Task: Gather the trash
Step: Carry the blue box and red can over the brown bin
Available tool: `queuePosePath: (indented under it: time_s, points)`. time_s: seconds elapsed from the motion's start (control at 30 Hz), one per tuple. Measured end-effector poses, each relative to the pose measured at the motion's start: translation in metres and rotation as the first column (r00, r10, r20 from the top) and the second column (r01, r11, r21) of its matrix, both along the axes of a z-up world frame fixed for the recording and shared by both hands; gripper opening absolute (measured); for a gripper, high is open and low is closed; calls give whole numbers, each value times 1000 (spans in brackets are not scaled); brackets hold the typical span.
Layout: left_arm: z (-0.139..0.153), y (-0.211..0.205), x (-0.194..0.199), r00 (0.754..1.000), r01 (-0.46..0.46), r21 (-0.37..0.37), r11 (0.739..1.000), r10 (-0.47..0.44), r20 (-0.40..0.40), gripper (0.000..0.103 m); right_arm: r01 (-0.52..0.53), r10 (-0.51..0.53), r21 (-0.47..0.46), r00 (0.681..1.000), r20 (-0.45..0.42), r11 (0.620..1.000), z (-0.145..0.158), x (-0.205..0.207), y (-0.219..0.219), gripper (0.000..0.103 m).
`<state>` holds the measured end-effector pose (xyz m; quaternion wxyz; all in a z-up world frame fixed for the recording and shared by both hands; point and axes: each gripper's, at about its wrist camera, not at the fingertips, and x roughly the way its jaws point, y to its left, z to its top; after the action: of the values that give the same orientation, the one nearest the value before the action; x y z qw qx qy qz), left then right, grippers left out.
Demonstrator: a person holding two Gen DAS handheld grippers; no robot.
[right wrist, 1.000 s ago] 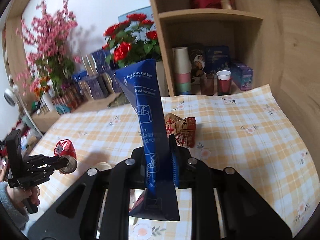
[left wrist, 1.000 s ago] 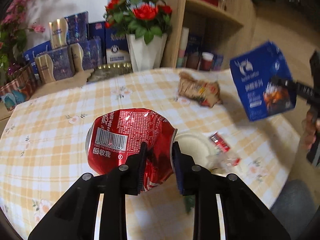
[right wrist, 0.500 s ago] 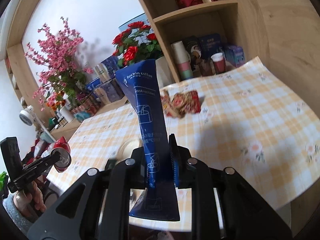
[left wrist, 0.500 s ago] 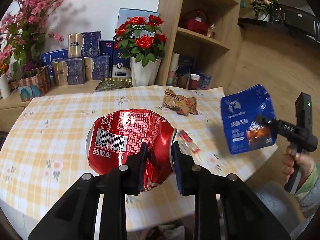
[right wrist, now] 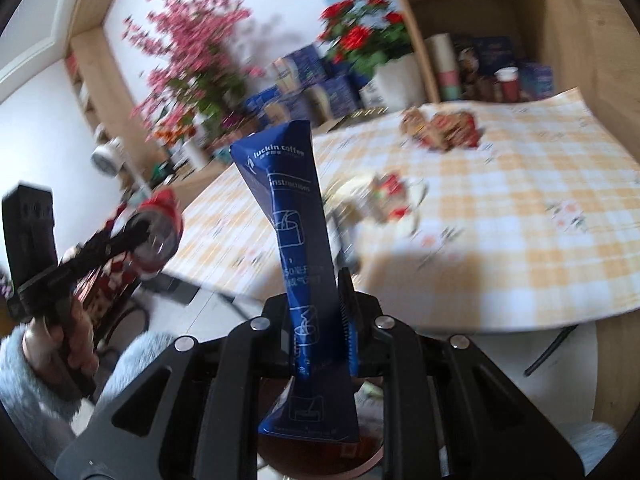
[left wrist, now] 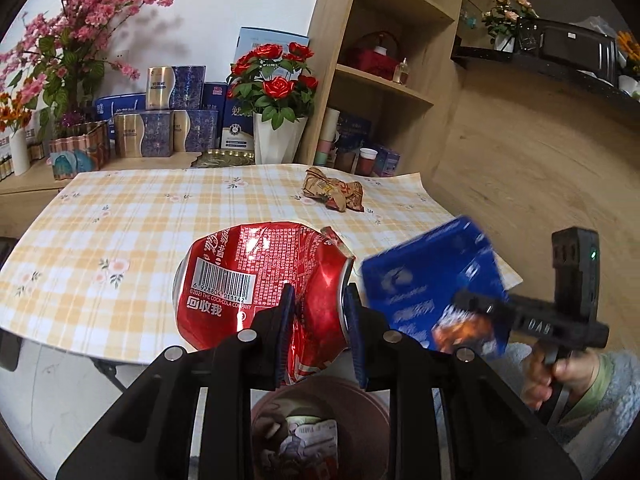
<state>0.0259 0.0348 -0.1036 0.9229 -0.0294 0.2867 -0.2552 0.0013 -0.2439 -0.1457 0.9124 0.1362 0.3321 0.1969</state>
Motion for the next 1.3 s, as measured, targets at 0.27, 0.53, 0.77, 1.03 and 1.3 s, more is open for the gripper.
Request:
queuePosePath:
  time_s: [0.27, 0.53, 0.77, 1.03, 1.3]
  points:
    - [-16, 10, -27, 1000, -12, -18, 1000, 12, -16, 25, -132, 127, -28, 984, -124, 991, -49, -16, 42, 20]
    - [-41, 12, -34, 999, -15, -27, 1000, 14, -47, 25, -168, 144, -62, 949, -281, 984, -104, -12, 56, 21]
    - [-63, 12, -29, 995, -6, -50, 999, 1, -95, 25, -102, 65, -78, 925, -375, 992, -137, 0, 48, 21]
    - [-75, 12, -24, 990, -11, -55, 998, 3, -138, 25, -53, 19, -64, 895, -446, 997, -164, 13, 44, 21]
    - [-84, 8, -21, 986, -9, -44, 999, 1, -169, 25, -40, -16, -107, 877, -480, 994, -175, 20, 46, 22]
